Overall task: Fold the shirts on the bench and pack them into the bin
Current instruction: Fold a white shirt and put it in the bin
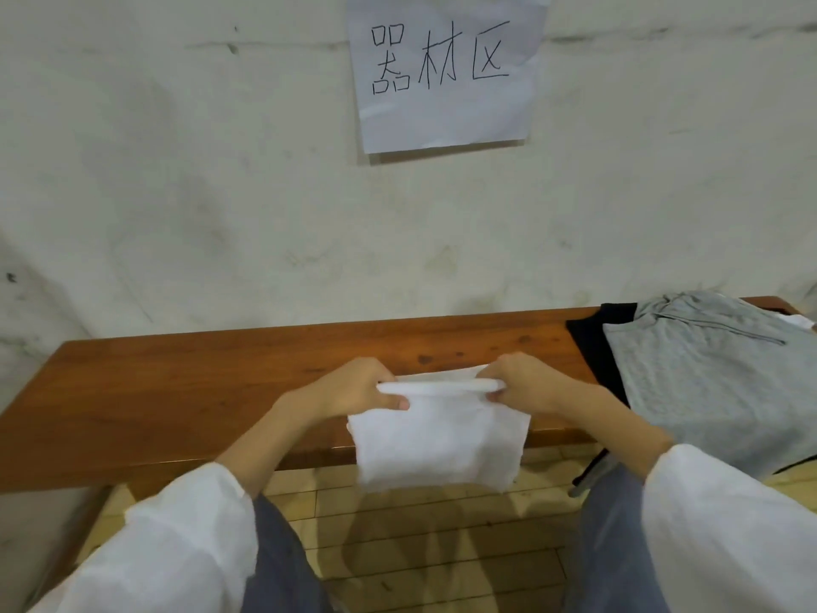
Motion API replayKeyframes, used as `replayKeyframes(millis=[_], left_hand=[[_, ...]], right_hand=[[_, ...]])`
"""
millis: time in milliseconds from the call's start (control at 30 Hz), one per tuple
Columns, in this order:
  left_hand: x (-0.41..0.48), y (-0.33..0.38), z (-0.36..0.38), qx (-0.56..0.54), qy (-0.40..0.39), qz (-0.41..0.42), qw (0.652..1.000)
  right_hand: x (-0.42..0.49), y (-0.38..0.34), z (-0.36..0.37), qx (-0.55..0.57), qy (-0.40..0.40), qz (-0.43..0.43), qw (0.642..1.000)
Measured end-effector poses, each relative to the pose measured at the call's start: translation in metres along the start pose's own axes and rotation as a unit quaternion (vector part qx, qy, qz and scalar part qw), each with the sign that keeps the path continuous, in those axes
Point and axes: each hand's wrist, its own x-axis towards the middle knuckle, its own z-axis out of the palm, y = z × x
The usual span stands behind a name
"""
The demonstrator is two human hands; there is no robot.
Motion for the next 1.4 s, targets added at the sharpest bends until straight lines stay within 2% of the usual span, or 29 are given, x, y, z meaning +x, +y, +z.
replayKeyframes(millis=[100,167,300,367,467,567,600,633,733,833,900,967,1033,1133,1267,1400], left_hand=[[0.019,0.014,-0.039,0.061,0.065,-0.020,0.996],[0.029,0.031,-0.066,0.133,0.146,-0.025,0.980],[0.034,0.063,-0.093,0.269,0.340,-0.009,0.901],[0.036,0.060,-0.081,0.325,0.384,0.020,0.864],[0.029,0.038,-0.031,0.406,0.344,0.053,0.845],[0.015,0.007,0.038,0.416,0.171,0.005,0.893],[0.009,-0.003,0.056,0.410,0.123,-0.022,0.904],[0.004,-0.011,0.069,0.405,0.110,-0.039,0.907],[-0.003,-0.020,0.082,0.375,0.125,-0.058,0.917],[-0.008,-0.024,0.087,0.338,0.130,-0.048,0.931],[-0.012,-0.025,0.087,0.267,0.142,-0.052,0.952],[-0.010,-0.025,0.082,0.164,0.200,-0.080,0.963],[-0.002,-0.025,0.069,0.079,0.290,-0.129,0.945],[0.025,-0.040,0.049,0.008,0.379,-0.189,0.906],[0.064,-0.059,0.026,0.014,0.355,-0.271,0.895],[0.082,-0.064,0.023,-0.055,0.403,-0.261,0.875]], right_hand=[[0.015,-0.005,-0.041,-0.019,0.072,0.027,0.997],[0.020,-0.007,-0.073,-0.040,0.142,0.027,0.989],[0.019,-0.010,-0.107,-0.005,0.331,0.002,0.943],[0.018,-0.012,-0.100,-0.003,0.362,0.005,0.932],[0.018,0.000,-0.055,-0.049,0.263,0.055,0.962],[0.008,0.018,0.018,-0.012,0.151,0.102,0.983],[0.003,0.022,0.040,0.000,0.135,0.114,0.984],[-0.003,0.023,0.058,0.005,0.130,0.123,0.984],[-0.021,0.027,0.094,0.001,0.144,0.139,0.980],[-0.029,0.034,0.113,0.003,0.193,0.117,0.974],[-0.023,0.036,0.110,0.018,0.212,0.131,0.968],[-0.009,0.036,0.101,0.049,0.225,0.181,0.956],[0.007,0.037,0.090,0.111,0.256,0.216,0.936],[0.034,0.039,0.074,0.167,0.320,0.195,0.912],[0.084,0.042,0.048,0.181,0.310,0.198,0.912],[0.119,0.049,0.042,0.191,0.258,0.244,0.915]])
